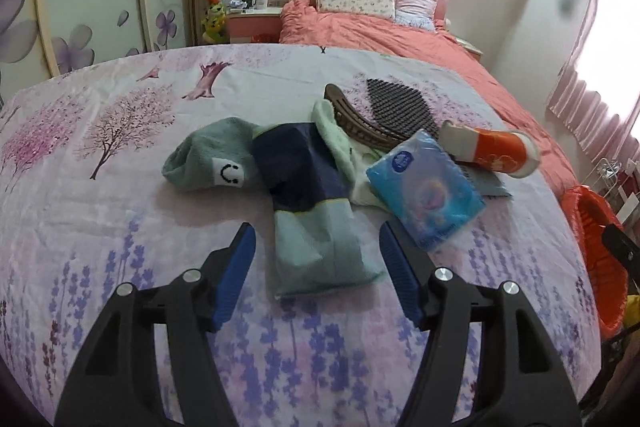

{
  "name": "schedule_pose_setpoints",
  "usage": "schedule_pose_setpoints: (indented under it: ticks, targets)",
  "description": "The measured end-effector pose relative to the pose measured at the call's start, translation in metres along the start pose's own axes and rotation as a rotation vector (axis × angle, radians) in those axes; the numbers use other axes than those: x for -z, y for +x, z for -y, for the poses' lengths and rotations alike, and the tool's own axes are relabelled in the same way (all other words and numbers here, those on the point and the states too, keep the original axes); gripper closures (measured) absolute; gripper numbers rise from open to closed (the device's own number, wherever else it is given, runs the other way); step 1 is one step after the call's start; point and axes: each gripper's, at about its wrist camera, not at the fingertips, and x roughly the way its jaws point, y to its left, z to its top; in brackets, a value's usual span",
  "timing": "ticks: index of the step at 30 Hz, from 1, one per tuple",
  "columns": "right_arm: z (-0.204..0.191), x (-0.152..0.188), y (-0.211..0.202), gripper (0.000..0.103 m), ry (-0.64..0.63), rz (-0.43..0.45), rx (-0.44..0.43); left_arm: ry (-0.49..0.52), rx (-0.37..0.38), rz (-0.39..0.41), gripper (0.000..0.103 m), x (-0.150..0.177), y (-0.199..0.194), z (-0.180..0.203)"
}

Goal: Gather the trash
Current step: 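Grasp the blue-striped bag with the left tool from the bed, then grasp the blue tissue pack with the right tool while the left tool holds the blue bag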

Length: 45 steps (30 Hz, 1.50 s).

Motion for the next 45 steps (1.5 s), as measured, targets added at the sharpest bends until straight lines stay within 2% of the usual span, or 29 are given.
schedule_pose_setpoints:
  ticks: [5,7,10,13,19,26,28,30,35,39,42,45]
  targets:
    - [-0.013,0.003,0.01,0.065,-0.019,-0.024,-0.017,-0.034,0.001,-0.041,0.048,-0.006,0.019,-0.003]
    - [-0.019,0.004,0.015,0.065,-0.03,-0.034,-0.023,-0.04,-0.004,-0.042,0.05,-0.008,0.022,-0.003]
    - [-0.028,0.006,0.019,0.065,-0.043,-0.044,-0.031,-0.046,0.001,-0.045,0.059,-0.012,0.024,-0.004]
    - [-0.036,0.007,0.024,0.065,-0.056,-0.053,-0.041,-0.041,0.003,-0.044,0.063,-0.012,0.024,-0.007]
    - [-0.056,0.008,0.035,0.065,-0.083,-0.073,-0.071,-0.04,0.01,-0.044,0.063,-0.005,0.012,-0.023]
    - [-0.09,0.008,0.052,0.064,-0.133,-0.09,-0.124,-0.023,-0.028,-0.014,0.063,0.01,-0.014,-0.053]
    - [-0.102,0.007,0.056,0.053,-0.154,-0.081,-0.125,-0.034,-0.035,-0.013,0.063,0.012,-0.018,-0.064]
    - [-0.115,0.006,0.061,0.05,-0.182,-0.063,-0.12,-0.052,-0.041,-0.012,0.063,0.014,-0.022,-0.075]
    - [-0.134,0.004,0.081,0.05,-0.245,-0.073,-0.074,-0.08,-0.053,-0.012,0.063,0.015,-0.024,-0.094]
    - [-0.13,0.008,0.094,0.05,-0.192,-0.17,-0.131,-0.095,-0.044,-0.012,0.063,0.016,-0.025,-0.103]
    - [-0.131,0.009,0.09,0.05,-0.188,-0.154,-0.136,-0.097,-0.04,-0.014,0.063,0.017,-0.024,-0.107]
    - [-0.136,0.011,0.092,0.042,-0.196,-0.157,-0.129,-0.104,-0.037,-0.019,0.063,0.017,-0.022,-0.11]
